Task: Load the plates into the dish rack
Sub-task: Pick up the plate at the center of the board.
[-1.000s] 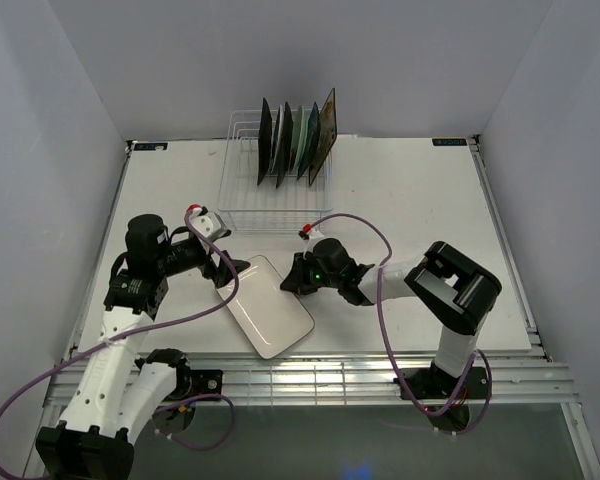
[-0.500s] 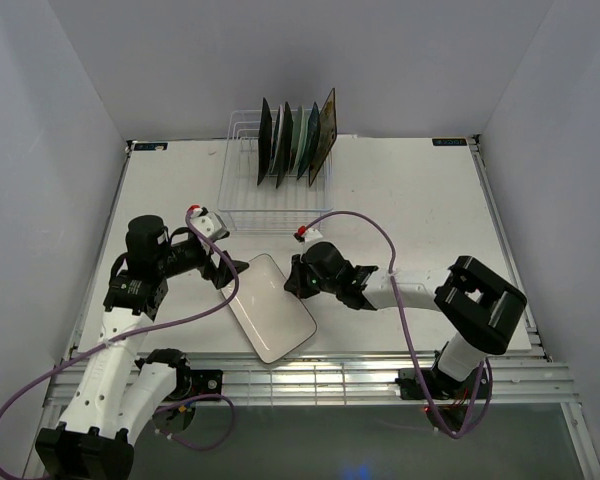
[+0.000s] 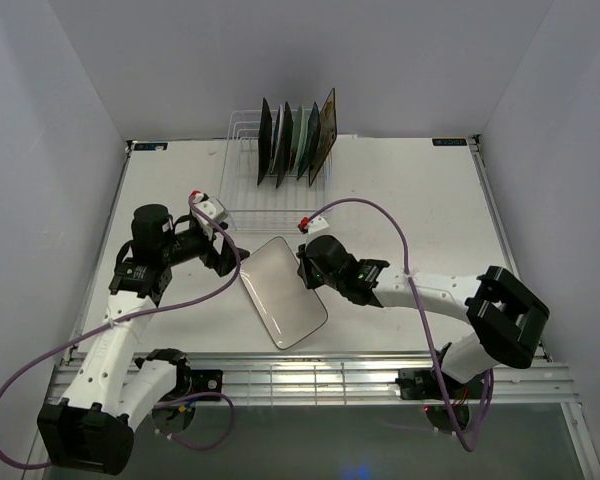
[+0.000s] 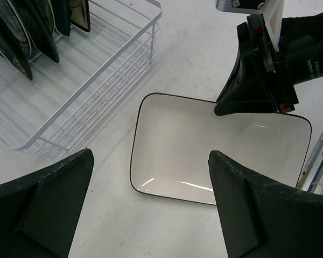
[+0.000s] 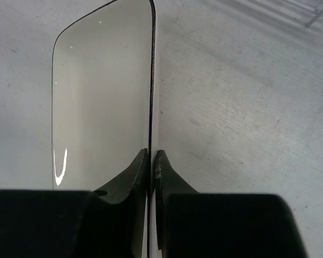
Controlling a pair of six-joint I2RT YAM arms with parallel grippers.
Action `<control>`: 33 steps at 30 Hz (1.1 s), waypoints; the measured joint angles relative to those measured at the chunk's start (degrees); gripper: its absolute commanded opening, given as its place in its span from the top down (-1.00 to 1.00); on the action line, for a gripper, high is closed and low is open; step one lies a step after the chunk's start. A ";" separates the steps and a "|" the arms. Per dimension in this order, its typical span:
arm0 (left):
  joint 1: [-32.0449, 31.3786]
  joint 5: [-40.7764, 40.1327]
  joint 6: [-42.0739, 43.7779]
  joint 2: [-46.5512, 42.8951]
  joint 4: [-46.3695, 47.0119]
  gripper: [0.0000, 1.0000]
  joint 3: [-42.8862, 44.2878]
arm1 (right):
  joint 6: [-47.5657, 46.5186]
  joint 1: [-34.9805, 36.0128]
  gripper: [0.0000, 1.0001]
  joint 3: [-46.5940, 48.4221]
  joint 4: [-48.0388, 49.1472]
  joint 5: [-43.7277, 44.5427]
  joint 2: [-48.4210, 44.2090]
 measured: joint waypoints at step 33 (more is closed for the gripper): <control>3.34 -14.32 -10.43 -1.77 6.93 -0.96 -1.68 | -15.19 2.78 0.84 10.67 -10.08 8.02 -6.25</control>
